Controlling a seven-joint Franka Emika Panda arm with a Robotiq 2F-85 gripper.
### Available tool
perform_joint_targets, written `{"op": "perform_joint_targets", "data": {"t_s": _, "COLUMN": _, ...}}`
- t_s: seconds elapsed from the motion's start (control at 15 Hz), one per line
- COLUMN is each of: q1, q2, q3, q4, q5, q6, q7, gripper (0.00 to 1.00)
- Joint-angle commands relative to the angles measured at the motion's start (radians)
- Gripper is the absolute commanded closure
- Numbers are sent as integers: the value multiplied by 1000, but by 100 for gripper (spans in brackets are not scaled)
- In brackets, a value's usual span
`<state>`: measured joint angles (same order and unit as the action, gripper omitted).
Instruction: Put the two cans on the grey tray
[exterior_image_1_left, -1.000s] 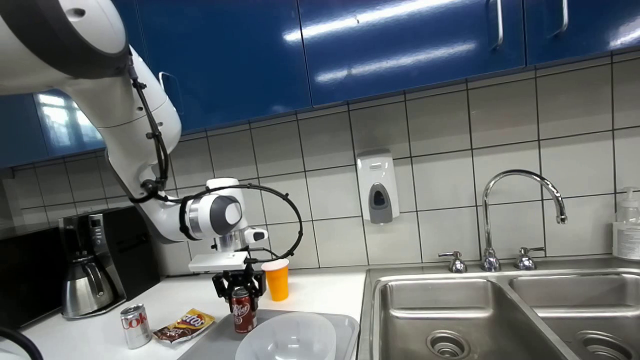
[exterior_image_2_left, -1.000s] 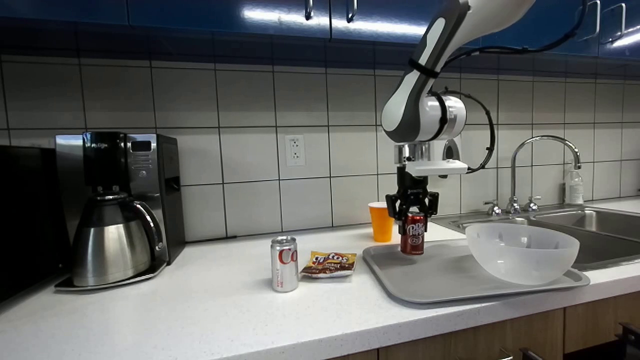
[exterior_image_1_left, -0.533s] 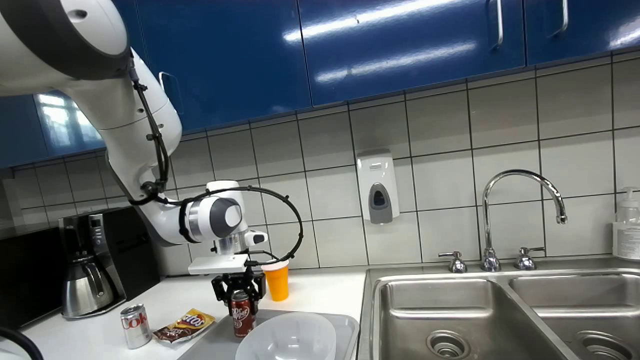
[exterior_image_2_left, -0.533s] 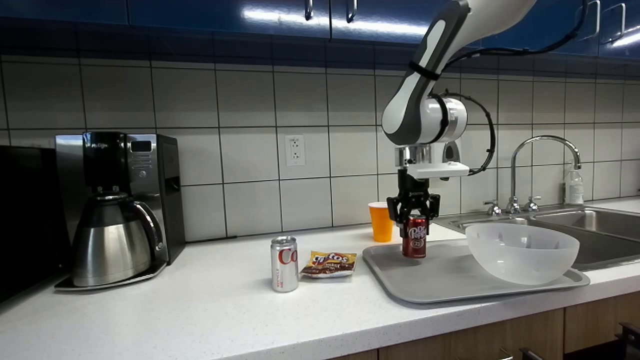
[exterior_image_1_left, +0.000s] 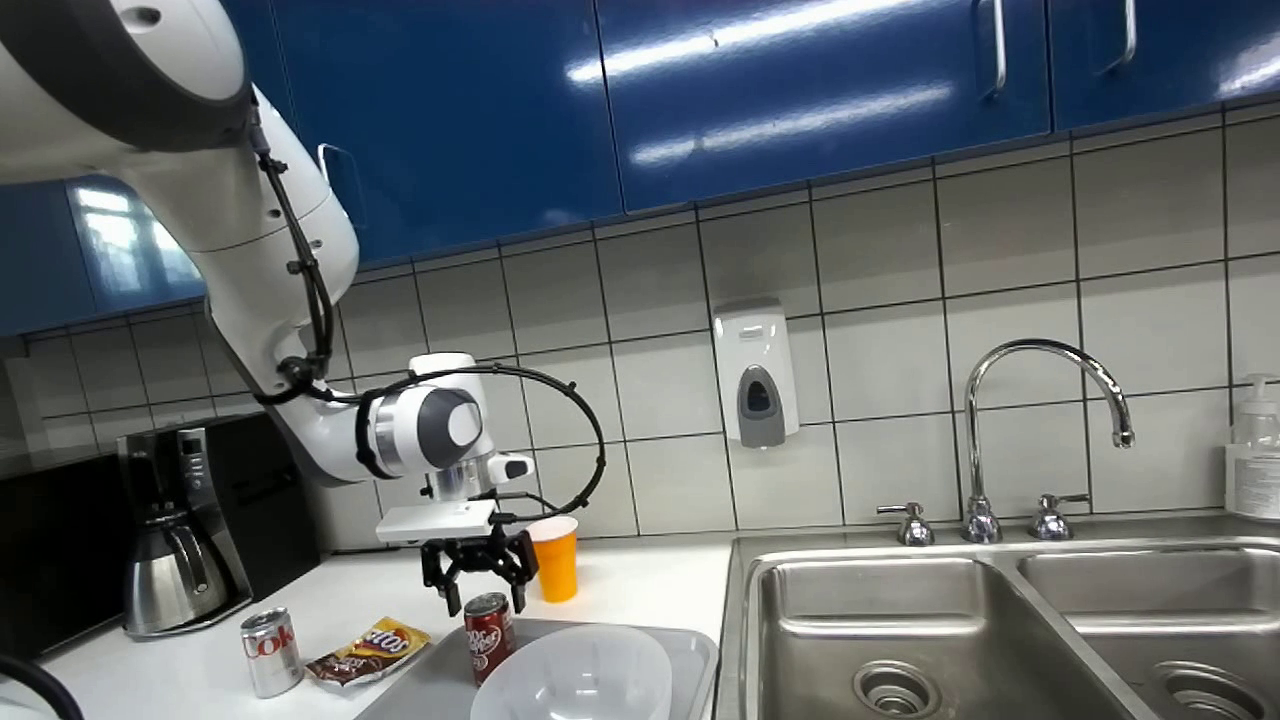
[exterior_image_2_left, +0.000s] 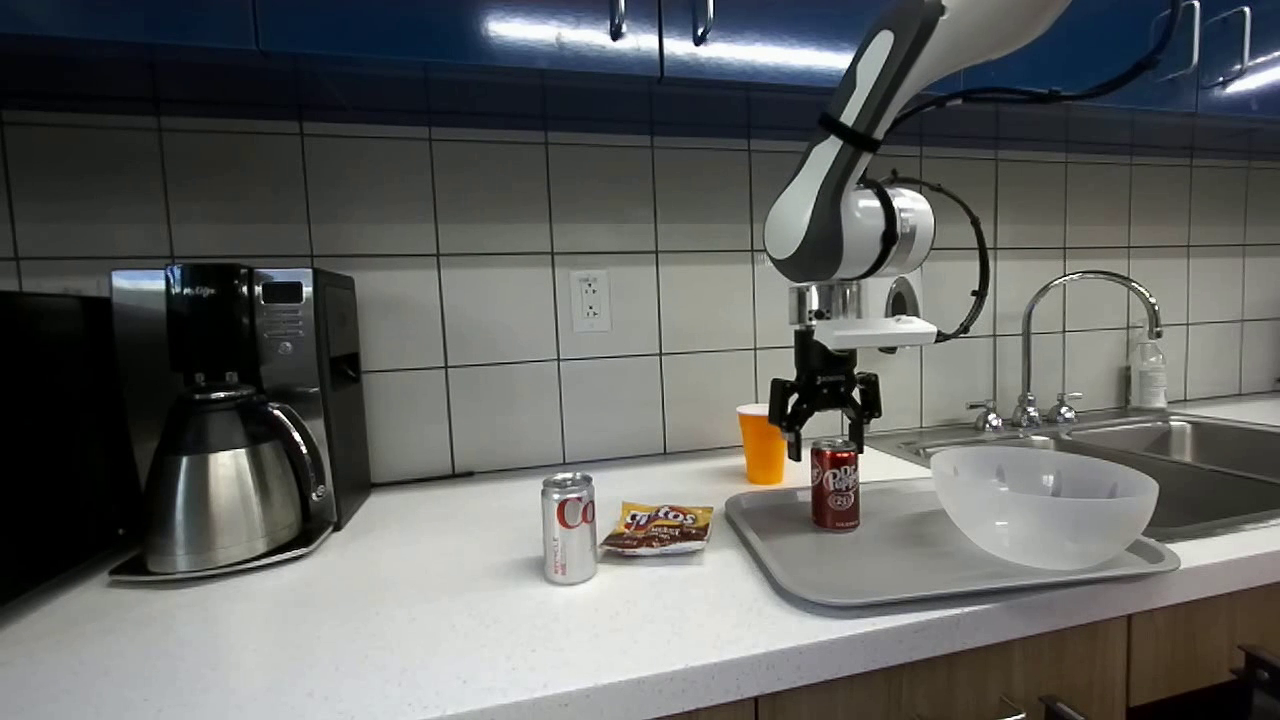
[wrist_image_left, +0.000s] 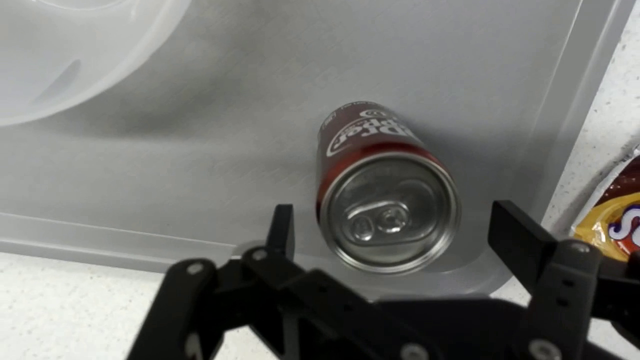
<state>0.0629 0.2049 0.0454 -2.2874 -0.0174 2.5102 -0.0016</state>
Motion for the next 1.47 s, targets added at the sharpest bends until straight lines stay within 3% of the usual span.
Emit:
{"op": "perform_joint_targets", "data": {"t_s": 0.0, "q1": -2, "q2": -88, "q3": 8, "q4": -42, "q5": -5, "q6": 10, "q7": -25, "gripper": 0}}
{"op": "perform_joint_targets", "data": {"t_s": 0.6, "q1": 31, "q2": -239, "q3": 29, "q4": -101, "q5": -40, "q6": 0, "q7": 8, "gripper": 0}}
{"op": "perform_joint_targets", "data": {"t_s": 1.4, "q1": 104, "q2": -352, "q3": 136, "q4": -200, "q5": -129, "q6": 22, "q7": 179, "gripper": 0}}
